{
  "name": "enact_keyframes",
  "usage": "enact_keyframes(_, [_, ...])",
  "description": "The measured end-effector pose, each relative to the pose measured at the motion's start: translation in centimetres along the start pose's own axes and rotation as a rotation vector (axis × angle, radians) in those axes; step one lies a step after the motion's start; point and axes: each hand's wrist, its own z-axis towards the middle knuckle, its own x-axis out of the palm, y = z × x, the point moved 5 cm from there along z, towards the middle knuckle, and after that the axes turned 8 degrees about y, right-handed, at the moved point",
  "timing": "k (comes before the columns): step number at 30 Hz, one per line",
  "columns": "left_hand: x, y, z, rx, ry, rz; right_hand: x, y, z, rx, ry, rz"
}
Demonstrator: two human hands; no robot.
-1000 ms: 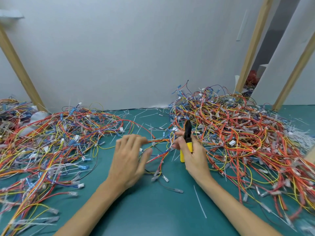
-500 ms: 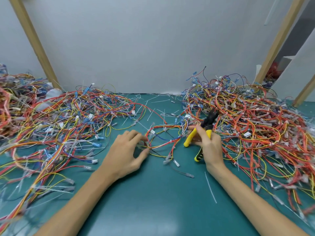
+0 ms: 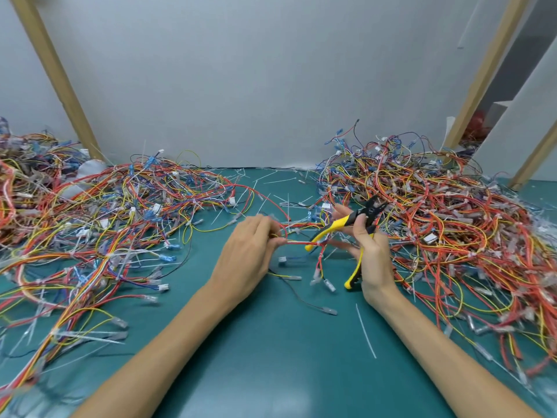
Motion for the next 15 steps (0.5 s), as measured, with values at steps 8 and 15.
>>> enact_keyframes(8, [1.0,2.0,-0.1,-0.103,0.019,0.044,-0.3,0.2,0.7,0.15,0.083,0.38])
enact_keyframes(15, [-0.9,0.4,-0.6,-0.039,-0.213,0.107,0.9,0.0,0.1,0.234,0.169,0.436])
